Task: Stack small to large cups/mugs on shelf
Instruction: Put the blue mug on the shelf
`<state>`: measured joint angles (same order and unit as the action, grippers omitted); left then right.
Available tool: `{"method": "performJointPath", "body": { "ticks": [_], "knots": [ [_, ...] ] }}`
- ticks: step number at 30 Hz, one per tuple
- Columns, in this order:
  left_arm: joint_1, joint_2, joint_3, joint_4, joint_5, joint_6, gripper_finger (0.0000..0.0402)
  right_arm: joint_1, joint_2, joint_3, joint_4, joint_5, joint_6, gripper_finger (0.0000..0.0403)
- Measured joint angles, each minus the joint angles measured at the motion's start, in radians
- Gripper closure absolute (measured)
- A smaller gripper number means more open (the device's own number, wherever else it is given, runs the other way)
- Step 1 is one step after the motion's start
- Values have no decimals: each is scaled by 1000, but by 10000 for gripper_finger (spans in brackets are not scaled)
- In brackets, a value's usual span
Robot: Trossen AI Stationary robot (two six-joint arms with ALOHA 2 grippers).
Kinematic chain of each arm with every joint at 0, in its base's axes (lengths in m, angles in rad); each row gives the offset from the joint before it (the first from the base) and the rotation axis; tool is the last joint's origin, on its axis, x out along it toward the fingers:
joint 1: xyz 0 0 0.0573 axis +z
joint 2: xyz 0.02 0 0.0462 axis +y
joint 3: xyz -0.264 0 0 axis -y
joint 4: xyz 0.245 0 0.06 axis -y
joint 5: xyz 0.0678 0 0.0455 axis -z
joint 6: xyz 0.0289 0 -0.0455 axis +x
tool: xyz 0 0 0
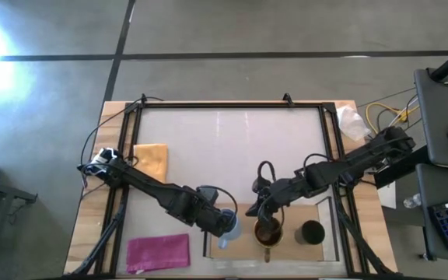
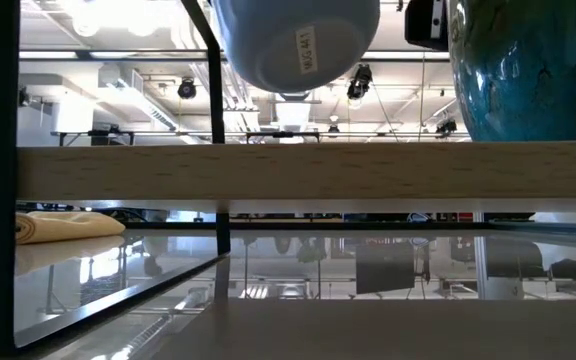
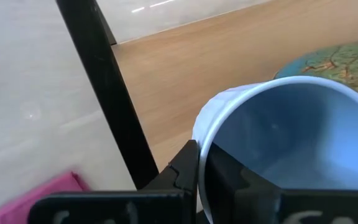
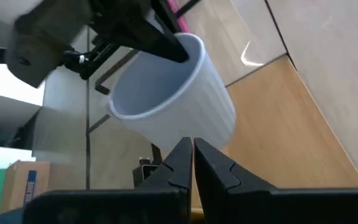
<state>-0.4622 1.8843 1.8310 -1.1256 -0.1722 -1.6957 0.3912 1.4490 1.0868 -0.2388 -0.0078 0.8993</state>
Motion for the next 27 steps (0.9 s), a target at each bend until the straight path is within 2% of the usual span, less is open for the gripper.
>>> {"method": "performJointPath", "body": {
  "ticks": [6,10,18,27],
  "knots": [
    [4,0,-2,-1,4,9,401,-7,-1,4,-57,-7,-3,394],
    [4,0,-2,0,6,23,401,-9,3,3,-60,-50,-3,394],
    [5,0,-4,11,5,29,401,-9,4,5,-56,-47,3,394],
    [5,0,-4,16,5,29,401,-15,4,5,5,-85,-141,394]
  ]
}}
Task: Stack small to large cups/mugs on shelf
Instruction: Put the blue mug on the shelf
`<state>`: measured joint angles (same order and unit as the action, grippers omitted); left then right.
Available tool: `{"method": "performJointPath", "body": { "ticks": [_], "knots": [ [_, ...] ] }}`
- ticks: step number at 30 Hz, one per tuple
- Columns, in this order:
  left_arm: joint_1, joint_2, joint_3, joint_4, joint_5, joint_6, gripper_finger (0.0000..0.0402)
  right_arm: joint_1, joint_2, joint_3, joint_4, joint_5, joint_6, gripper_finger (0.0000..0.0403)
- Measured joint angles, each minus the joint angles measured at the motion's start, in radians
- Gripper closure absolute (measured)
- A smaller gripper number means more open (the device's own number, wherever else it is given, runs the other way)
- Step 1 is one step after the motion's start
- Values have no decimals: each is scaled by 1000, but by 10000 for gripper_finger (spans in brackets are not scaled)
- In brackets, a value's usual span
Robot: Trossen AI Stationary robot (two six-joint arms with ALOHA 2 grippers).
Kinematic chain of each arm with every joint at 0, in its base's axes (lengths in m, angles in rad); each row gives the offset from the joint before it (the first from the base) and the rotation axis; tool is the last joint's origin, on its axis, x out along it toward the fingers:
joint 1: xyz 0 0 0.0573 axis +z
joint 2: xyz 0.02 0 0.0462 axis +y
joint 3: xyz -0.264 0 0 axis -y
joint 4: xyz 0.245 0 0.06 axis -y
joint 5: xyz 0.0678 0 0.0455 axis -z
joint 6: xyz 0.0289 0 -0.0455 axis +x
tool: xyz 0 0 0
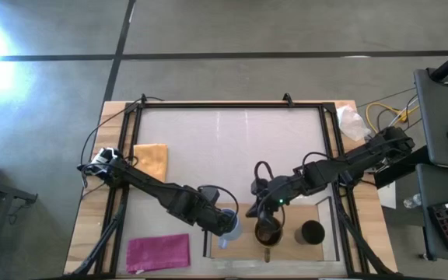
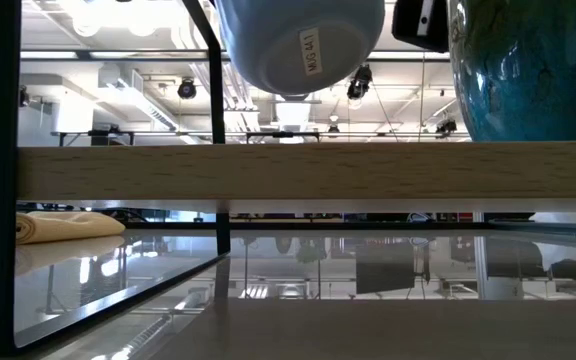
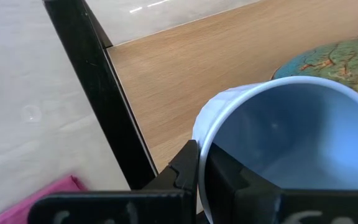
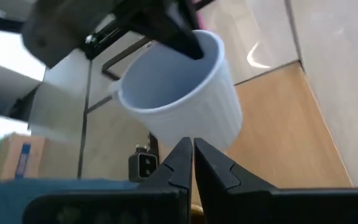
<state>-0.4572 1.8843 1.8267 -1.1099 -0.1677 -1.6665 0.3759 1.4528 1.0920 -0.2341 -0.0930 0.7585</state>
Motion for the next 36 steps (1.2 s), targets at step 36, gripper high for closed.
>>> {"method": "performJointPath", "body": {
  "ticks": [36],
  "knots": [
    [20,15,-60,115,19,5,401,-8,49,0,69,-41,-37,394]
  ]
}}
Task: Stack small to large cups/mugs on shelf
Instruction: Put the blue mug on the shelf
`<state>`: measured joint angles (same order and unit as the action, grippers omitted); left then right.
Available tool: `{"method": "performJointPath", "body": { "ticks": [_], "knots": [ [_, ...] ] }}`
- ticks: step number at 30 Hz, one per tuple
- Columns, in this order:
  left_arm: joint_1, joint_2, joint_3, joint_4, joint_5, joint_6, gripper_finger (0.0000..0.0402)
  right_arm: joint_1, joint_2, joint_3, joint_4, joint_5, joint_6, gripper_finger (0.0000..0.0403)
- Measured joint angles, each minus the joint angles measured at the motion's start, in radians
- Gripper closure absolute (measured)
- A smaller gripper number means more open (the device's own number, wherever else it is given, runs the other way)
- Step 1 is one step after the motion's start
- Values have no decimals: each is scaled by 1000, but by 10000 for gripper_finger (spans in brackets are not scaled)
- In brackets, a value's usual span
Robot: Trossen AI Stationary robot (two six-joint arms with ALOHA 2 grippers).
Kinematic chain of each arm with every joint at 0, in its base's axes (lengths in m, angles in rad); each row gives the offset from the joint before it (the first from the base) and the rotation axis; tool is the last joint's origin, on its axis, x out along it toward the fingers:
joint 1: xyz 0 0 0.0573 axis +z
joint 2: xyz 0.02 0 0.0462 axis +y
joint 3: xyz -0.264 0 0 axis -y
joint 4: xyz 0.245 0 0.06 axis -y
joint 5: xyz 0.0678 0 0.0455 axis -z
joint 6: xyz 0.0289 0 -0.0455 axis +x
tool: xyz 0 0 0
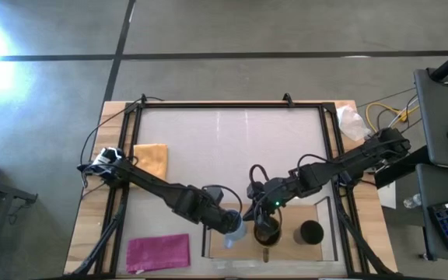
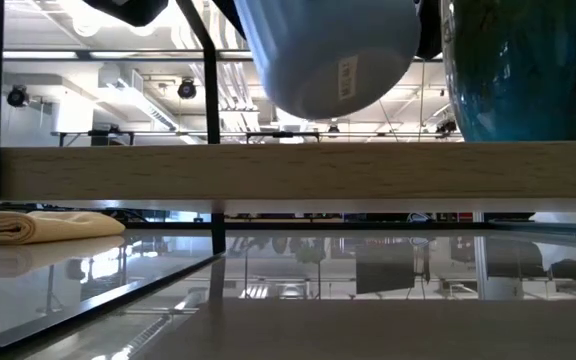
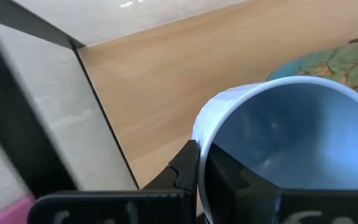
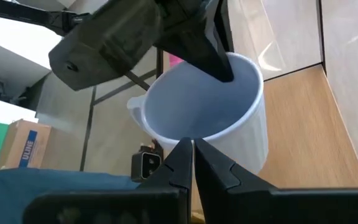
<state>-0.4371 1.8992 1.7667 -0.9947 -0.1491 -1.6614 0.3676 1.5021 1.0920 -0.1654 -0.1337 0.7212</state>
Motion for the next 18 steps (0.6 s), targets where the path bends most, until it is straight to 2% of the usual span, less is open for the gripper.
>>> {"method": "performJointPath", "body": {
  "ticks": [18],
  "knots": [
    [6,-1,-12,16,2,-7,401,0,0,-21,-25,-4,1,394]
  ]
}}
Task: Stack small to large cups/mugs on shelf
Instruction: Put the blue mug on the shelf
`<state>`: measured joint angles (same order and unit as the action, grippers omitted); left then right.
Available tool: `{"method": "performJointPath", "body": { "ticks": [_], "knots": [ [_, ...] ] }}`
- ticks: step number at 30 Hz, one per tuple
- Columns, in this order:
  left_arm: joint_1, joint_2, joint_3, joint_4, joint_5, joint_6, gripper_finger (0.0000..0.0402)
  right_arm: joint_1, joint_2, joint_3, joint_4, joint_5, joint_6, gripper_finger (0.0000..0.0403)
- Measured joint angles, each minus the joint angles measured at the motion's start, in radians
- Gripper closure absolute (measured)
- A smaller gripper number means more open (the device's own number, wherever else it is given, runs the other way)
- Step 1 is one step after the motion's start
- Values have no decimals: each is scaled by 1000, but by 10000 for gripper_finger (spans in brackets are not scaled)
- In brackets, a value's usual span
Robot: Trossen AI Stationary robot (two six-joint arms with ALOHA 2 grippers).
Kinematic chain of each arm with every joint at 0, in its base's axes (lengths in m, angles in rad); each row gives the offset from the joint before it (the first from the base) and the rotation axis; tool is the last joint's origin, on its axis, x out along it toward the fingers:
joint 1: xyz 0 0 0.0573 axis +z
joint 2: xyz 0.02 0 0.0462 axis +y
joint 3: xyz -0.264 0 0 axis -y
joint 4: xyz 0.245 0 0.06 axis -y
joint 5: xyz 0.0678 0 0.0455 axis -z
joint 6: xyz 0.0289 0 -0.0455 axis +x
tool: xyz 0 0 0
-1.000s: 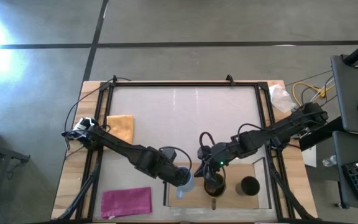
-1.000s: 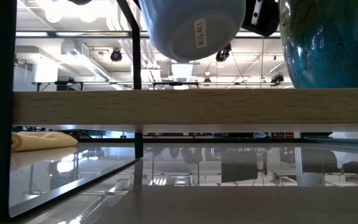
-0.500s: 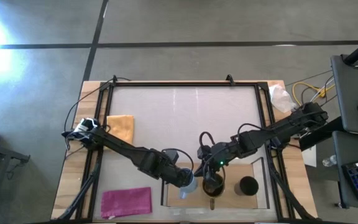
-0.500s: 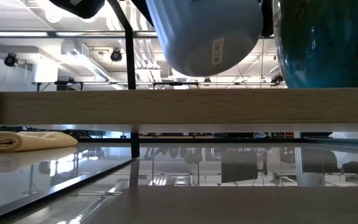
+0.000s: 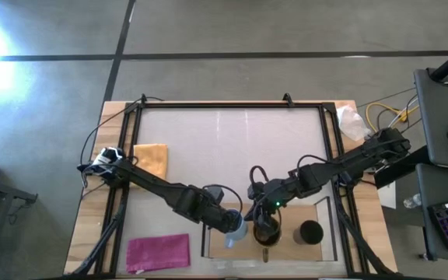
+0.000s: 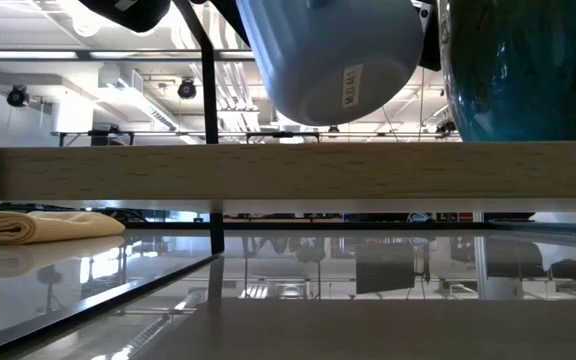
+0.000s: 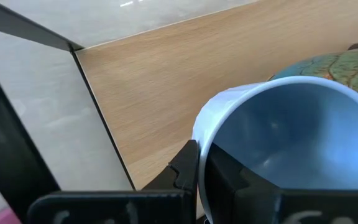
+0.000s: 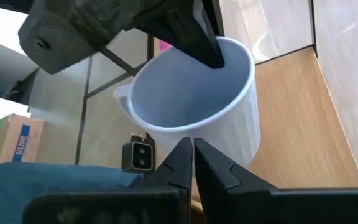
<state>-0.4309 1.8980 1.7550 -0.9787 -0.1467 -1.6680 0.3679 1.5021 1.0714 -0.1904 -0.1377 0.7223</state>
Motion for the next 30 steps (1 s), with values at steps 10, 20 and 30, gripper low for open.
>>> {"method": "performJointPath", "body": {
  "ticks": [10,20,30],
  "knots": [
    [3,0,0,3,-4,0,399,0,0,0,1,7,-5,394],
    [8,-2,0,30,-3,-2,329,0,0,-2,1,7,-17,394],
    [13,-2,0,29,20,-11,318,0,0,-41,2,7,-17,394]
  ]
}}
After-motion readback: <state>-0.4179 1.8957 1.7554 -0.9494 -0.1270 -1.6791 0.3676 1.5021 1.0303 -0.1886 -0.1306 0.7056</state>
